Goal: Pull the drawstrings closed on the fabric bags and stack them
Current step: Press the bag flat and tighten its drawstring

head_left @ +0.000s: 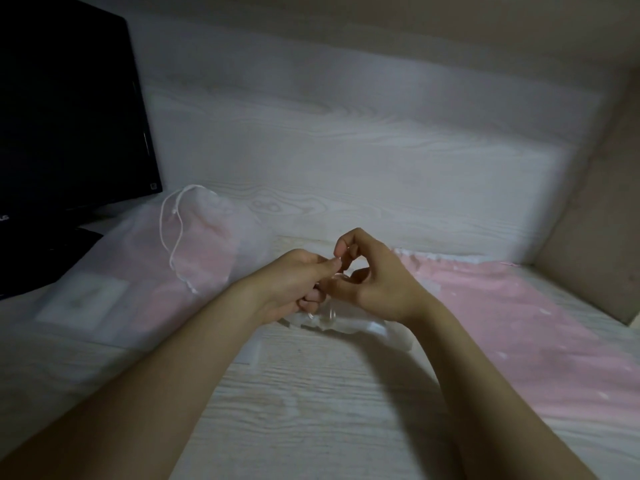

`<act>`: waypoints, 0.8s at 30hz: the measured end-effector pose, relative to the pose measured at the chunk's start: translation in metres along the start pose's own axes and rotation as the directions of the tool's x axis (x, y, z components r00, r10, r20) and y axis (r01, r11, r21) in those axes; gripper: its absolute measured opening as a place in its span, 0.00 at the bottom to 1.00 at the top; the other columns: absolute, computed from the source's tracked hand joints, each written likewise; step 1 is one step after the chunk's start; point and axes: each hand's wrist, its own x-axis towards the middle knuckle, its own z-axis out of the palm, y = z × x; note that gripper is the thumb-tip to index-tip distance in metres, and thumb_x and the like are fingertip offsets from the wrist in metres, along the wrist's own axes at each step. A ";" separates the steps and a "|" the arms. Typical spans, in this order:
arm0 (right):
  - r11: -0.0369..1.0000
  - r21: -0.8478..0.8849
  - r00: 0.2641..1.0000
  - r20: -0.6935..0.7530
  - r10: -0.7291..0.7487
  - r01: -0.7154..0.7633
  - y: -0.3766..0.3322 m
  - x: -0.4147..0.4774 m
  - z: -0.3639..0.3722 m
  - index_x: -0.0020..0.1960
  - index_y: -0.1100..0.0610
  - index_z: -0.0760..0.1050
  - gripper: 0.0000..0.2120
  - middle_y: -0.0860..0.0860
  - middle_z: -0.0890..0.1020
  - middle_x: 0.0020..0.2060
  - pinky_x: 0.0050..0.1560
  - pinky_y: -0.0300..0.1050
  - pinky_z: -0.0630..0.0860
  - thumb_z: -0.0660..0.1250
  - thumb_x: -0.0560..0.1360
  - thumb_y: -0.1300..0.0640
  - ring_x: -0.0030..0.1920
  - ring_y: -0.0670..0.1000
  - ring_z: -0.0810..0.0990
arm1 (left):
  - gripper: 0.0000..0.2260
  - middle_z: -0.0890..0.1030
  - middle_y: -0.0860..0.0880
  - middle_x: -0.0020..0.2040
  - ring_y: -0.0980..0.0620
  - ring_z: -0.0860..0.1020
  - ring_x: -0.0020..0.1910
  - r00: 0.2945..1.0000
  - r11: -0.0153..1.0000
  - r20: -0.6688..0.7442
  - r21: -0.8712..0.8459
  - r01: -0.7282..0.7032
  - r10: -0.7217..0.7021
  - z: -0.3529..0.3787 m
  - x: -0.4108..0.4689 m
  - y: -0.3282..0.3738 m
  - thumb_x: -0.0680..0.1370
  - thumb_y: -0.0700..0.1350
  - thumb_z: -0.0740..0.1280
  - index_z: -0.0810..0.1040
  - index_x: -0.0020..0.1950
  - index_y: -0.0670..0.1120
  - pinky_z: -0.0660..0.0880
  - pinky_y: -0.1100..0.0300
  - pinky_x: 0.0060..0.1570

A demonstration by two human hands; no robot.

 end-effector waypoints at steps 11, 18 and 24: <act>0.879 -0.423 0.957 -0.084 -0.279 0.219 0.007 0.008 0.000 0.53 0.43 0.87 0.07 0.43 0.84 0.42 0.44 0.42 0.76 0.77 0.75 0.49 0.43 0.44 0.80 | 0.15 0.68 0.51 0.26 0.53 0.64 0.28 0.990 0.997 -0.134 -0.062 -0.054 0.045 0.002 0.000 0.012 0.82 0.37 0.55 0.81 0.52 0.34 0.59 0.58 0.31; 0.790 -0.597 0.983 -0.011 -0.185 0.142 0.017 0.013 0.005 0.48 0.60 0.85 0.08 0.53 0.87 0.43 0.48 0.46 0.77 0.67 0.80 0.61 0.45 0.53 0.83 | 0.10 0.79 0.44 0.46 0.50 0.76 0.37 0.939 0.987 -0.310 0.097 -0.127 0.151 -0.003 0.001 0.008 0.74 0.35 0.68 0.78 0.54 0.42 0.74 0.56 0.39; 0.989 -0.100 0.985 -0.146 0.092 -0.107 0.008 0.010 -0.001 0.48 0.55 0.85 0.11 0.41 0.84 0.39 0.37 0.30 0.69 0.64 0.83 0.58 0.35 0.37 0.77 | 0.10 0.88 0.55 0.42 0.60 0.86 0.45 0.782 0.772 -0.348 0.583 -0.251 0.517 -0.006 0.005 -0.004 0.73 0.36 0.76 0.89 0.41 0.52 0.83 0.60 0.53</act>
